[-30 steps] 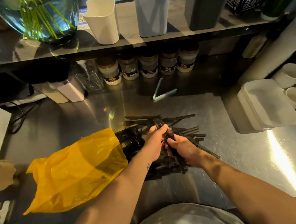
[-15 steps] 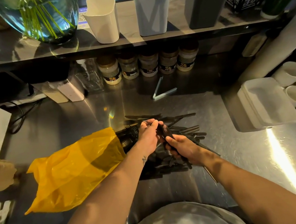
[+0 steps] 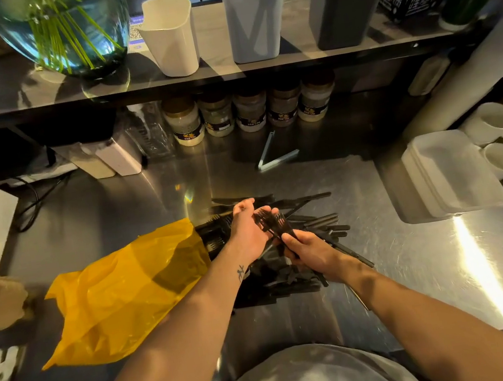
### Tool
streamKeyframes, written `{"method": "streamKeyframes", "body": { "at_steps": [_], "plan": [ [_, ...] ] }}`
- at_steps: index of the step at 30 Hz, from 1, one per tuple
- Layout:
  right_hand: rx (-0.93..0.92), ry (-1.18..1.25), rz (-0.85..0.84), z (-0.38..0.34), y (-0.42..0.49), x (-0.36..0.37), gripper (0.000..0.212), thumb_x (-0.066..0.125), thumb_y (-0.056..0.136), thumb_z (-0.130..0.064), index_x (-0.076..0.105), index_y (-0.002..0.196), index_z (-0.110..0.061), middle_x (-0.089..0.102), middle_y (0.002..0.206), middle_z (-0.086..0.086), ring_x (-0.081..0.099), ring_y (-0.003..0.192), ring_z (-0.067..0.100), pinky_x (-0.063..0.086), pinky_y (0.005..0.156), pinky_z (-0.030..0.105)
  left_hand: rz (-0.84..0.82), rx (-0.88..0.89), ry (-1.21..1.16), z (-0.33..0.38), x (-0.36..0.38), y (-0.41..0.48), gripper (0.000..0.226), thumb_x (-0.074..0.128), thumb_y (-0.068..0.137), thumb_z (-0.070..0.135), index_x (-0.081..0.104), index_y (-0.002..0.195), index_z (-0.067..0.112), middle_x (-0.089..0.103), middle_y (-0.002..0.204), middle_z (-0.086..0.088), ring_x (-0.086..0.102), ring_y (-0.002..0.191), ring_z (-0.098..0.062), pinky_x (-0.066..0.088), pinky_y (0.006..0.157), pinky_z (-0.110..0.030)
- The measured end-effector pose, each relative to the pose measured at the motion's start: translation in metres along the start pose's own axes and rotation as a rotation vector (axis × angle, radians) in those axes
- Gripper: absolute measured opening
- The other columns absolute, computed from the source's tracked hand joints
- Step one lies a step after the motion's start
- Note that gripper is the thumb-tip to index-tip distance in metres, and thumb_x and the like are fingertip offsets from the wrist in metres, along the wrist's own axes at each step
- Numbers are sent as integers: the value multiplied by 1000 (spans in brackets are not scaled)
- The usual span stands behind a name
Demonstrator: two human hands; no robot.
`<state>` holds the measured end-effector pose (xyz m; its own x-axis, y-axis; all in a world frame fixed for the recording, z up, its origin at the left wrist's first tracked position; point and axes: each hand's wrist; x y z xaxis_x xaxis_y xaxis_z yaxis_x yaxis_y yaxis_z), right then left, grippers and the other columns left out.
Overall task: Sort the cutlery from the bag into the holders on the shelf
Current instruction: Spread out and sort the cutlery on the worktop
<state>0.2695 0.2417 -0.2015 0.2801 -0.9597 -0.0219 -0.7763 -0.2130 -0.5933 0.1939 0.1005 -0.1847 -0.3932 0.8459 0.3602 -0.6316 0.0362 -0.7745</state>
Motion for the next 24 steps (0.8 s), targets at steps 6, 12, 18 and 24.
{"method": "streamKeyframes", "body": {
  "at_steps": [6, 12, 18, 24],
  "plan": [
    [38, 57, 22, -2, 1, 2, 33, 37, 110, -38, 57, 104, -12, 46, 71, -1, 41, 57, 9, 34, 53, 24, -104, 41, 156, -5, -4, -3, 20, 53, 105, 20, 55, 125, 17, 65, 123, -16, 69, 109, -28, 59, 85, -44],
    [74, 36, 54, -13, -1, 4, 32, 39, 109, -39, 59, 102, -15, 44, 70, -2, 40, 56, 8, 34, 53, 25, -165, 92, 300, -16, -6, -4, 29, 57, 101, 5, 57, 127, 15, 70, 117, -18, 71, 109, -27, 59, 91, -42],
    [16, -55, 84, -17, -1, 4, 17, 48, 106, -23, 61, 117, -23, 66, 105, -6, 61, 96, 8, 46, 75, 20, -179, 104, 438, -22, -4, -6, 34, 70, 95, 20, 55, 124, 28, 75, 112, -10, 75, 98, -21, 56, 97, -44],
    [-6, -189, 88, -11, 5, 4, 16, 53, 103, -24, 62, 117, -24, 69, 108, 6, 65, 100, 21, 55, 87, 36, -95, 137, 521, -27, -5, 2, 44, 71, 92, 7, 52, 124, 30, 76, 101, -7, 74, 97, -16, 54, 101, -43]
  ]
}}
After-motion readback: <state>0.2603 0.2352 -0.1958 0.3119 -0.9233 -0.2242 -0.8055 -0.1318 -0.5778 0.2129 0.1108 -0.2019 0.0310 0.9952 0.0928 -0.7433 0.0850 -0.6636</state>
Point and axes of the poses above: each hand's wrist, its own y-axis towards the middle knuckle, its own x-axis out of the palm, z = x × y
